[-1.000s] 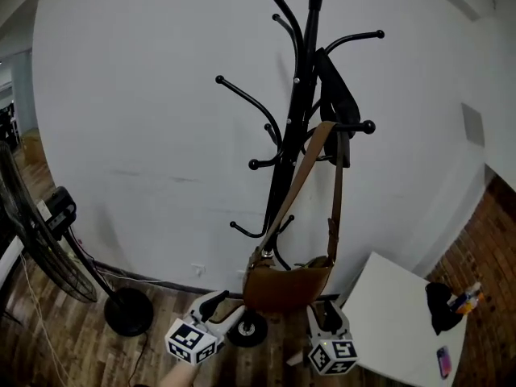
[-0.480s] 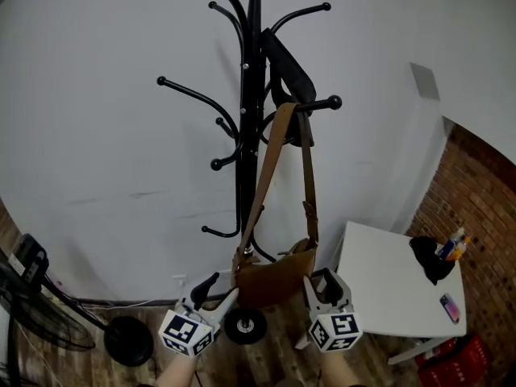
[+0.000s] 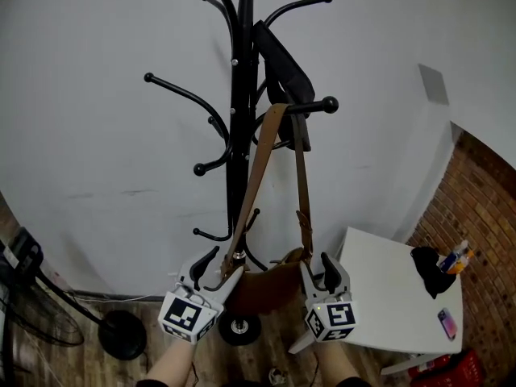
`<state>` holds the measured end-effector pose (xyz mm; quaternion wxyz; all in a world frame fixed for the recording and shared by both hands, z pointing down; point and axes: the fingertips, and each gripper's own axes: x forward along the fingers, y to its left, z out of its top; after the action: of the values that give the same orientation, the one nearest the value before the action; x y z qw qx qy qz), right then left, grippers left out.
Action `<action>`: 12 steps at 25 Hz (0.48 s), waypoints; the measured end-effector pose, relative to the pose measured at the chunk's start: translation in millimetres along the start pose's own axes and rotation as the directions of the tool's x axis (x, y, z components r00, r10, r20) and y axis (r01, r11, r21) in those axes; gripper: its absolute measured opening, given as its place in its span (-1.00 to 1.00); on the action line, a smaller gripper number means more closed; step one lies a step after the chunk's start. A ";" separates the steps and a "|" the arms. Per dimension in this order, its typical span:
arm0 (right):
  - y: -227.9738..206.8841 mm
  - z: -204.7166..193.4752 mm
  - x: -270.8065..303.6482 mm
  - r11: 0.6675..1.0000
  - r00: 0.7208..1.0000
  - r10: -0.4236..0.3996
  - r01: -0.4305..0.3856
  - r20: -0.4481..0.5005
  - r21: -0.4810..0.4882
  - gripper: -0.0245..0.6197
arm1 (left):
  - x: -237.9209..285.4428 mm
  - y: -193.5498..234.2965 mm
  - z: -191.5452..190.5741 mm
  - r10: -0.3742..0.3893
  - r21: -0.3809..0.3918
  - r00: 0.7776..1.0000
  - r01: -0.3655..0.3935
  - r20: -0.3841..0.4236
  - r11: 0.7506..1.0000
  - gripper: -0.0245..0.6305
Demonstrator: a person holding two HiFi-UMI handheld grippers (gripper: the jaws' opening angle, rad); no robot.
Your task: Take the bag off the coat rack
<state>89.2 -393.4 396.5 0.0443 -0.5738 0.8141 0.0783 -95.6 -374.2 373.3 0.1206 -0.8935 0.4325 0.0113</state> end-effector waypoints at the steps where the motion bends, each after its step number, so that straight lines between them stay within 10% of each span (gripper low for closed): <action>1: -2.4 2.4 7.0 1.000 1.000 0.015 -0.015 0.005 -0.009 -0.32 | 5.8 1.0 3.7 0.011 0.018 1.000 -0.011 0.002 1.000 -0.20; 12: -9.5 25.4 58.7 0.983 0.983 0.169 -0.163 0.070 -0.081 -0.36 | 37.8 8.5 24.2 0.113 0.130 0.993 -0.114 0.014 0.985 -0.25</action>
<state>77.9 -446.4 361.3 0.0473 -0.5016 0.8533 0.1342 -76.5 -402.9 343.4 0.1794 -0.8575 0.4821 -0.0072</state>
